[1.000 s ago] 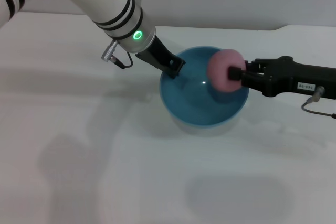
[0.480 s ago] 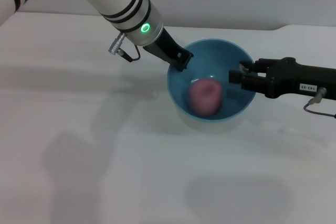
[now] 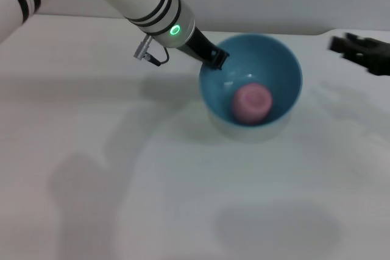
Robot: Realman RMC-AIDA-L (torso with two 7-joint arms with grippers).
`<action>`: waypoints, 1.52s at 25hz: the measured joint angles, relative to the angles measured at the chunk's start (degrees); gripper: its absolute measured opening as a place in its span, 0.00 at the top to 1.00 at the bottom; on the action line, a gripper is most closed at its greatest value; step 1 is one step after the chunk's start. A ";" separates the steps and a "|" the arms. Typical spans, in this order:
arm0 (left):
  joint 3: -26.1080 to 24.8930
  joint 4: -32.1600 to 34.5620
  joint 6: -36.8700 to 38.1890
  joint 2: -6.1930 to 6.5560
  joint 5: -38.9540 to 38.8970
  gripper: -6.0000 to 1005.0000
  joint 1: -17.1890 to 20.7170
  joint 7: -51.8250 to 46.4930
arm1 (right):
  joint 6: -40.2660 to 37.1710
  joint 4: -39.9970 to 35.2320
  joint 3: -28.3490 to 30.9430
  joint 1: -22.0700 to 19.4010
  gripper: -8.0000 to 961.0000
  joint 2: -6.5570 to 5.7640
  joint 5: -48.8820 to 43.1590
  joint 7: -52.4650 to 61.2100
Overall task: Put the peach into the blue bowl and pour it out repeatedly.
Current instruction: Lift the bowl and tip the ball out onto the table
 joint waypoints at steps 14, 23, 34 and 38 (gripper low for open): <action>30.39 -4.18 -41.94 -0.30 1.47 0.99 2.32 0.40 | -4.60 -7.11 15.19 -7.13 0.50 0.70 -6.69 0.18; 41.21 -11.51 -62.73 -0.59 5.03 0.99 5.02 6.52 | -5.41 -7.68 16.24 -8.53 0.50 0.94 -6.87 0.79; 46.03 -11.38 -83.24 -0.60 1.34 0.99 13.82 31.99 | -6.02 -10.25 16.32 -7.85 0.50 0.69 -6.64 0.80; 47.31 -11.79 -84.16 -0.60 -4.35 0.99 13.72 40.73 | -6.02 -10.35 16.32 -7.82 0.50 0.69 -6.57 0.80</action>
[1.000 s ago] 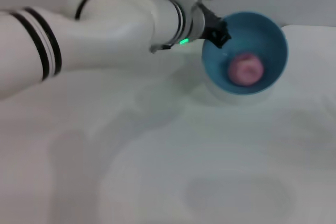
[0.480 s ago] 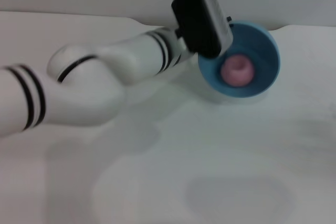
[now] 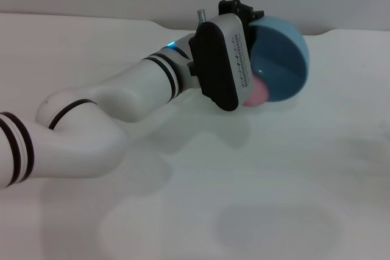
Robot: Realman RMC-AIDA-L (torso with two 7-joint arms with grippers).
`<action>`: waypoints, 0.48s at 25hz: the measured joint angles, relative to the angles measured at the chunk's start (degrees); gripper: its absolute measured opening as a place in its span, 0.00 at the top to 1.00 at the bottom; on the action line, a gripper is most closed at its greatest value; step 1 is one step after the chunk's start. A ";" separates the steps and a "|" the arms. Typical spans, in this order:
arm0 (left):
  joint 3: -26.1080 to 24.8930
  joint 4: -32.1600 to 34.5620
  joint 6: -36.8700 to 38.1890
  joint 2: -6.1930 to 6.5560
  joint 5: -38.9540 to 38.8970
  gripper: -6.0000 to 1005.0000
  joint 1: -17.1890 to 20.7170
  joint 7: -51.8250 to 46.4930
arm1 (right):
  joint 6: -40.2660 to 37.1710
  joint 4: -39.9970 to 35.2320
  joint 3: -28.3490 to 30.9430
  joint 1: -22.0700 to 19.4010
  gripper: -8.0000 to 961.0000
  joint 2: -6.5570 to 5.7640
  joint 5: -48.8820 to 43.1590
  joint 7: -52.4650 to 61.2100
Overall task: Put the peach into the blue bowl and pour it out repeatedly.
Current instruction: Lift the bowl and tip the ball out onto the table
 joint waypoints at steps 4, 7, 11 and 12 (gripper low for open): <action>1.43 -0.28 -0.84 0.00 -4.04 0.99 -0.33 4.02 | 0.00 -0.11 0.00 0.18 0.50 0.07 0.03 0.00; 1.69 -0.46 -1.00 0.00 -4.57 0.99 -0.40 3.98 | -0.05 -0.55 0.00 0.51 0.50 0.03 0.05 0.00; 1.72 -0.61 -1.00 0.00 -4.66 1.00 -0.10 3.54 | -0.35 -1.50 -0.17 1.26 0.49 -0.14 0.08 0.00; 1.69 -0.61 -1.17 0.00 -4.88 1.00 0.05 3.47 | -0.50 -1.61 -0.29 1.42 0.49 -0.16 0.09 0.00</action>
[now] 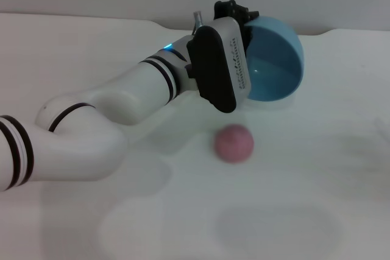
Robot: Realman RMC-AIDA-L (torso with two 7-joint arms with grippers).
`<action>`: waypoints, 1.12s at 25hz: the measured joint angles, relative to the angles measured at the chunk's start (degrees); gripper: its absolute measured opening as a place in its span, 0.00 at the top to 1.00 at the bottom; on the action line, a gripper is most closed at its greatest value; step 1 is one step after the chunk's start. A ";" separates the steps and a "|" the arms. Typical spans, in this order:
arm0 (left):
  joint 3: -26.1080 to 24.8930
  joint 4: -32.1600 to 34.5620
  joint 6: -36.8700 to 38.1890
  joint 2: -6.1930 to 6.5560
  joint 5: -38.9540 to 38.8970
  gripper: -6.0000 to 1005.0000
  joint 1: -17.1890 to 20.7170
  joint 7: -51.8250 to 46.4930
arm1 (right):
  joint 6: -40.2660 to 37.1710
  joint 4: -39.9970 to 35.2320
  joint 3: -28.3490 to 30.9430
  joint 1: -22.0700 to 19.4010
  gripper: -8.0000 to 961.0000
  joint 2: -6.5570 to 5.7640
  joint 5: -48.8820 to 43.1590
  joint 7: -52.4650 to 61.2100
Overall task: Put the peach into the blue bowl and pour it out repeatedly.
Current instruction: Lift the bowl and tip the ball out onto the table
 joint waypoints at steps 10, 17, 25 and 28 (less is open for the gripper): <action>-11.20 5.02 8.83 0.33 -13.46 1.00 0.51 -9.43 | 0.35 -1.01 -2.96 2.62 0.49 -0.43 -0.35 -0.61; -30.67 11.17 35.69 0.60 -15.80 1.00 2.27 -11.32 | -0.10 -1.03 -10.58 7.68 0.49 -0.80 -2.71 -0.81; -55.59 17.38 57.24 1.68 -14.36 1.00 6.09 -27.90 | 0.48 -1.17 -16.03 15.60 0.49 -0.74 -12.28 -0.31; -65.98 17.60 68.97 2.63 -9.92 1.00 5.77 -29.41 | 0.47 -1.09 -20.19 17.34 0.49 -0.87 -12.43 0.48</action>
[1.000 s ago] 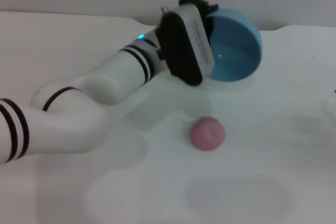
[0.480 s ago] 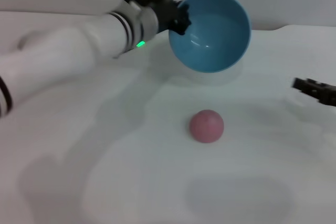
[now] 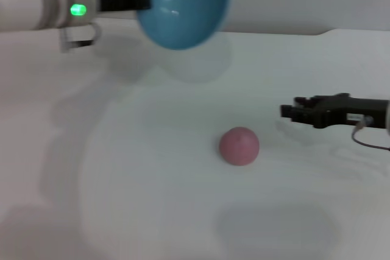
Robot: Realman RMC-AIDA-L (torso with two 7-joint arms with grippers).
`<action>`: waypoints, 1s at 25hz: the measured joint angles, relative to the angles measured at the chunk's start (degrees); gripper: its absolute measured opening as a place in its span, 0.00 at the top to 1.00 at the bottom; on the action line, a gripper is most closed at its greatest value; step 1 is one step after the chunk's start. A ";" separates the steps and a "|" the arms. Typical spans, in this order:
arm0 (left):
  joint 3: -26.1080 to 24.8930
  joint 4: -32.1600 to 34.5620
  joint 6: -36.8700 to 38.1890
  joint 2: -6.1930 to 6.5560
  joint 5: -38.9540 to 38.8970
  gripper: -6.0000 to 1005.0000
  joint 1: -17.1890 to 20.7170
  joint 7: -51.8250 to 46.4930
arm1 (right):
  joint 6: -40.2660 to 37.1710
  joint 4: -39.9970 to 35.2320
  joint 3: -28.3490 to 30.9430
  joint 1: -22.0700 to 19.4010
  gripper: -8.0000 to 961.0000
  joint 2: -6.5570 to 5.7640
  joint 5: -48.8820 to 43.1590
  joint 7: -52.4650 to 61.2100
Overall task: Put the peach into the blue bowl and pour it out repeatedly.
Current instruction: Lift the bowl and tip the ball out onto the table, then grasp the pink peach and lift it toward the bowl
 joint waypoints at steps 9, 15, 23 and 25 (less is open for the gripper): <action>-9.51 4.00 22.50 3.14 16.32 1.00 0.31 -8.67 | -1.07 0.54 -9.28 3.18 0.49 -0.11 -0.08 4.32; -9.29 4.66 27.81 2.19 20.81 1.00 -0.45 -8.98 | -4.59 0.58 -18.58 3.93 0.49 0.17 -0.12 8.00; -9.19 6.31 29.30 0.85 22.58 1.00 -1.14 -9.04 | -10.95 0.95 -27.83 4.48 0.49 0.73 0.74 9.67; -9.19 6.82 29.42 0.66 22.61 1.00 -1.15 -9.05 | -13.14 0.95 -30.36 4.52 0.49 0.81 2.09 9.68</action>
